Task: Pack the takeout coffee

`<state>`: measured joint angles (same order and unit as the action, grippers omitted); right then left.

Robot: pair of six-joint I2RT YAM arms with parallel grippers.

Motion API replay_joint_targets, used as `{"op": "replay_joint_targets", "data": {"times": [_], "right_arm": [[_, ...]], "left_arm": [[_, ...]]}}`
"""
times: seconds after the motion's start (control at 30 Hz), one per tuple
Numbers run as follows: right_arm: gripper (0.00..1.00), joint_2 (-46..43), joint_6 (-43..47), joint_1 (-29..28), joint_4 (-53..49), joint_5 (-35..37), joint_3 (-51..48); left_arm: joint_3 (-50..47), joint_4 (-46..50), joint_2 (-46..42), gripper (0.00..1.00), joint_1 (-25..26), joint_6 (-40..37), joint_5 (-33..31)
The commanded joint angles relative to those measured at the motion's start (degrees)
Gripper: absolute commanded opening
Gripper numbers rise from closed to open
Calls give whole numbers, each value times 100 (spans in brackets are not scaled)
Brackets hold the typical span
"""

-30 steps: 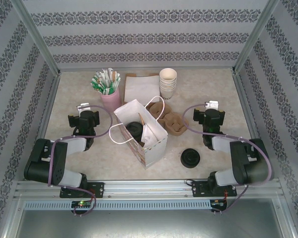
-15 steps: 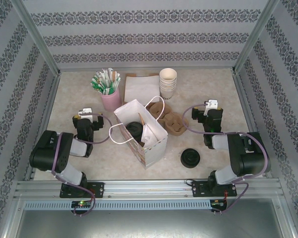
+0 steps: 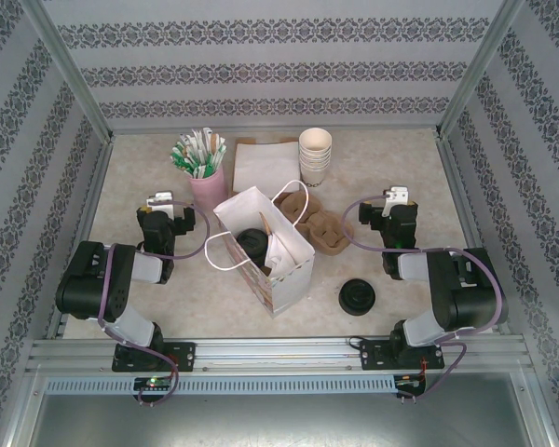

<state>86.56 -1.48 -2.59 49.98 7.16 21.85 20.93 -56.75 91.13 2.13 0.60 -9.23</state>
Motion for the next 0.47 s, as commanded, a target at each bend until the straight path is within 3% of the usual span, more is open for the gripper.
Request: {"op": "replay_joint_targets", "data": {"times": [0.0,0.43], "right_arm": [[98,-5,-5,48,170,-135,-14],[98,-7,-12,101,120,-276,13]], "left_arm": [[18,44,-1,100,-55,-7,140],[26,79,-9,100,-55,1,145]]}}
